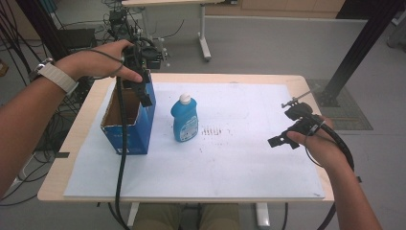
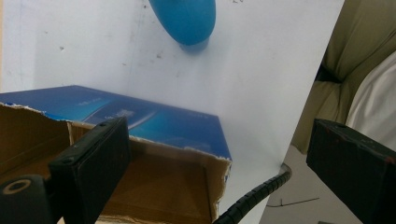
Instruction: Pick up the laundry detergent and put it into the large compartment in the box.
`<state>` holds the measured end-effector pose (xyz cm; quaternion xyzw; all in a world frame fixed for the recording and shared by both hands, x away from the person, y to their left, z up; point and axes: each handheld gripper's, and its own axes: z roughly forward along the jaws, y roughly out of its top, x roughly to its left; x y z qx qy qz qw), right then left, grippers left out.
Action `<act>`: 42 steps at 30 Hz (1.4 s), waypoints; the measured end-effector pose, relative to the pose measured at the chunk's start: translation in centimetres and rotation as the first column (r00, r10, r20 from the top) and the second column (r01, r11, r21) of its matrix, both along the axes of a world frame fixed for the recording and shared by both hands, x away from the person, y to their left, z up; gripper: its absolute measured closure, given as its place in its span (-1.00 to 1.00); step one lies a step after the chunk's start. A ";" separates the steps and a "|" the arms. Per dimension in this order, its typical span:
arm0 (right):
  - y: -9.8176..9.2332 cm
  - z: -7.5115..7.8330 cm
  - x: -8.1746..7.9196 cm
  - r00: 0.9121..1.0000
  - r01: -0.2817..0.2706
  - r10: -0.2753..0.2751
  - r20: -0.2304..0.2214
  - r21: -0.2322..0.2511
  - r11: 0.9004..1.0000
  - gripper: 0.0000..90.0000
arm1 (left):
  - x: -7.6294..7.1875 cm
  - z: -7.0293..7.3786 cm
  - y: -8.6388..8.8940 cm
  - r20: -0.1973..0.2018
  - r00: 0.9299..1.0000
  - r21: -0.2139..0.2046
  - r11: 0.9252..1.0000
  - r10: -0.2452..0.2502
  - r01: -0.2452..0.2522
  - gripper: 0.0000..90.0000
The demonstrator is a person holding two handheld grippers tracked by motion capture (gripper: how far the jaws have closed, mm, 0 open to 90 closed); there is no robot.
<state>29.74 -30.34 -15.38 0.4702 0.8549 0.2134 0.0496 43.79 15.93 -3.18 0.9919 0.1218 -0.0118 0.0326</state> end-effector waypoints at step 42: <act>-0.1 0.0 0.1 1.000 0.006 -0.006 0.000 0.006 1.000 -0.81 | -0.2 1.1 -0.2 0.003 1.000 -0.006 1.000 0.029 -0.028 -0.84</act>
